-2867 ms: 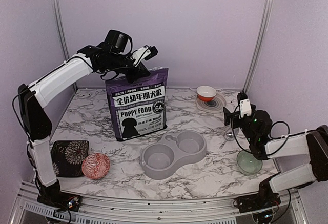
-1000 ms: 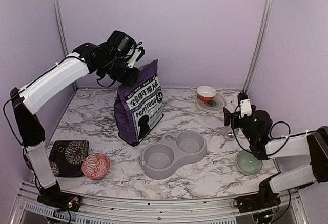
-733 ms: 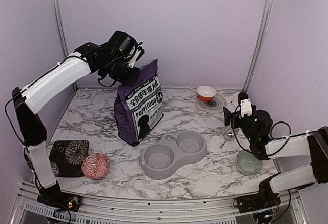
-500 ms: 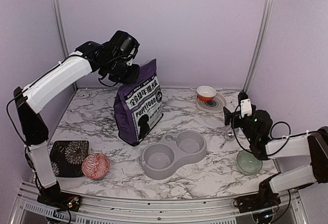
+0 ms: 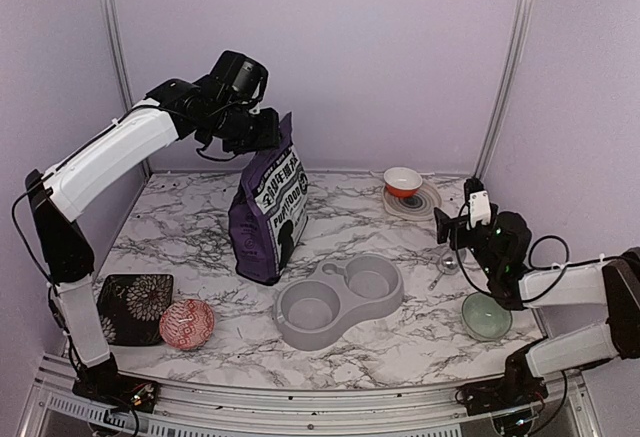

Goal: Serve the pet food
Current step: Adjust the pet food bag at the center of the board.

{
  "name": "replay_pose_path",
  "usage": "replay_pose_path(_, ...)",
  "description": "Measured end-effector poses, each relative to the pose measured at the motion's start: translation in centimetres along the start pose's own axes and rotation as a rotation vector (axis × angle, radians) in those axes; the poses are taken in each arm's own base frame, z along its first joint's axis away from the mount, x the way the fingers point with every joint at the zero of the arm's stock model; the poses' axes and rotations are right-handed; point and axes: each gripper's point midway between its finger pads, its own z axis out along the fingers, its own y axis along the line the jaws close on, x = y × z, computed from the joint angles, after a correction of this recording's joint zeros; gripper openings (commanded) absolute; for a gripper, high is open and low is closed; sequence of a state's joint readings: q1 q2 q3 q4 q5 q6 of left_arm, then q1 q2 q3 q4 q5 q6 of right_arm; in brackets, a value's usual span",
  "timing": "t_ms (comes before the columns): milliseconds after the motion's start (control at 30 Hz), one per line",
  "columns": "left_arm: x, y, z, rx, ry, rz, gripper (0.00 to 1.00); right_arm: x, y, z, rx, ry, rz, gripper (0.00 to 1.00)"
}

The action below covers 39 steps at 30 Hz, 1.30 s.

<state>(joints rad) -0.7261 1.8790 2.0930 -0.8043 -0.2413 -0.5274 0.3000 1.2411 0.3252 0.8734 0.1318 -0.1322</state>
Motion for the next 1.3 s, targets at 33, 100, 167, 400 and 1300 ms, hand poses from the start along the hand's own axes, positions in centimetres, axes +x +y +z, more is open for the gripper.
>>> replay_pose_path(33, -0.3, -0.3, 0.0, 0.015, -0.009, 0.015, 0.55, -0.1, 0.1, 0.1, -0.007, 0.006, 0.006, 0.98)
replay_pose_path(100, -0.7, -0.7, -0.1, 0.033, -0.025, 0.057, 0.6, -0.5, 0.5, 0.5, -0.028, 0.013, 0.025, 0.98)
replay_pose_path(167, -1.2, -0.9, -0.4, 0.041, -0.047, 0.105, 0.68, -1.4, 0.8, 0.9, -0.048, 0.012, 0.048, 0.99)
replay_pose_path(400, -2.8, 0.6, -3.1, 0.052, -0.143, 0.237, 0.89, -5.6, 2.1, 1.9, -0.126, 0.002, 0.129, 1.0)
replay_pose_path(1300, -3.6, 3.4, -1.3, 0.385, -0.067, 0.034, 0.47, -17.4, 15.5, 7.2, -0.384, 0.259, 0.223, 1.0)
